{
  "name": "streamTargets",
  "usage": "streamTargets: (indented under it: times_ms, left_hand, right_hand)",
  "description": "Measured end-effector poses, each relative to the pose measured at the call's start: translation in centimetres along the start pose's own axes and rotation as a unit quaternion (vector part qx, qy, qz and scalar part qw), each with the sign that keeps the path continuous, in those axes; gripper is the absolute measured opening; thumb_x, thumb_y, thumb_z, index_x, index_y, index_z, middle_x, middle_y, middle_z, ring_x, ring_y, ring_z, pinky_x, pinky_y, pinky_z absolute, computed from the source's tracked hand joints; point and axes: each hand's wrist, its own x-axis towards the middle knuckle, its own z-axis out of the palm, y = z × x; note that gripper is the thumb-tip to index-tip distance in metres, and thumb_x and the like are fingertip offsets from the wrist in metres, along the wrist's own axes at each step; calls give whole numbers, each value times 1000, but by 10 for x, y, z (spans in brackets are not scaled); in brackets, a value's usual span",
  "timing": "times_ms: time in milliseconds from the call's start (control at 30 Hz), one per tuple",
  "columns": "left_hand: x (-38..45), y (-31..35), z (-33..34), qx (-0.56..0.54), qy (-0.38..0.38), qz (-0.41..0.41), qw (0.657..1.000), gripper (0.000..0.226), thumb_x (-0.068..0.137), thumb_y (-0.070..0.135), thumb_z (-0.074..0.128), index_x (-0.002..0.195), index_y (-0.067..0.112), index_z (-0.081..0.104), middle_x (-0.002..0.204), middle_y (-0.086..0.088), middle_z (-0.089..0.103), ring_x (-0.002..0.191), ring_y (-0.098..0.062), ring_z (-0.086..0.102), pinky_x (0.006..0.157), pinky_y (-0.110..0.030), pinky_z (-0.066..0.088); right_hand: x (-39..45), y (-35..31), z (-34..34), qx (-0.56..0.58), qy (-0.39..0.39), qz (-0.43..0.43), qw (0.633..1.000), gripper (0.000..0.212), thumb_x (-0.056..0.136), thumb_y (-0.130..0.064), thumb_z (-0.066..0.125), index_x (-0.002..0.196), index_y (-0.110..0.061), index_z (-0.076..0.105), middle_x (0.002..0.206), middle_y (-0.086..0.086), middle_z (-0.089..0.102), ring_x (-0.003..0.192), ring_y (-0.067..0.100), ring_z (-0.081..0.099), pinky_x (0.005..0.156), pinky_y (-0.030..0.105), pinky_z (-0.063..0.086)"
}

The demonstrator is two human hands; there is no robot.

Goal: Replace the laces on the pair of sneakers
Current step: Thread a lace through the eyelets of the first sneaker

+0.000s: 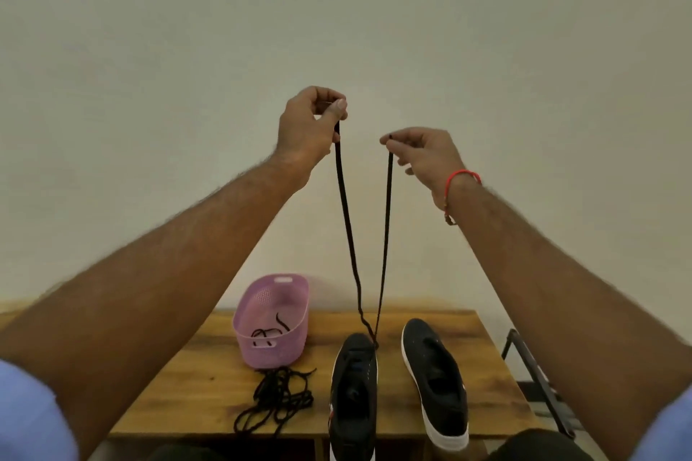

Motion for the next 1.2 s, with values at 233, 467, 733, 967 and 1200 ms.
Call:
streamTargets:
  times_ms: [233,467,733,967,1200]
  left_hand:
    - [26,31,0,-93,35,67,993,6,107,20,46,104,19,50,96,-6,67,79,-22,74,75,-34,59]
    - [38,38,0,-80,39,164,982,9,108,19,42,112,13,47,98,-11,72,92,-20,71,84,-24,56]
    - [6,-61,26,118,-37,7,992,8,97,28,66,100,22,70,73,12,57,56,7,57,53,-18,54]
    - [-61,-185,33,258,-155,-44,953,15,98,29,65,106,23,76,88,16,70,77,4,59,76,-14,46]
    - [-146,-288,61,268,-243,-145,921,21,102,30,57,109,19,74,96,12,68,91,-7,63,68,-12,38]
  right_hand:
    - [15,7,0,-18,-4,39,999,12,95,-18,64,98,-21,76,92,-7,70,72,11,57,64,23,49]
    - [14,32,5,18,-12,58,998,11,97,-16,62,97,-18,73,91,0,69,66,13,60,66,32,54]
    - [3,78,14,43,-37,83,995,19,101,-16,53,98,-17,71,81,2,67,71,16,63,68,31,56]
    - [-53,183,32,-56,-122,191,972,16,99,-21,57,99,-20,73,79,-3,68,61,6,55,60,22,43]
    - [-109,286,58,-217,-254,238,912,16,96,-24,63,105,-17,74,102,-5,72,92,4,61,82,16,45]
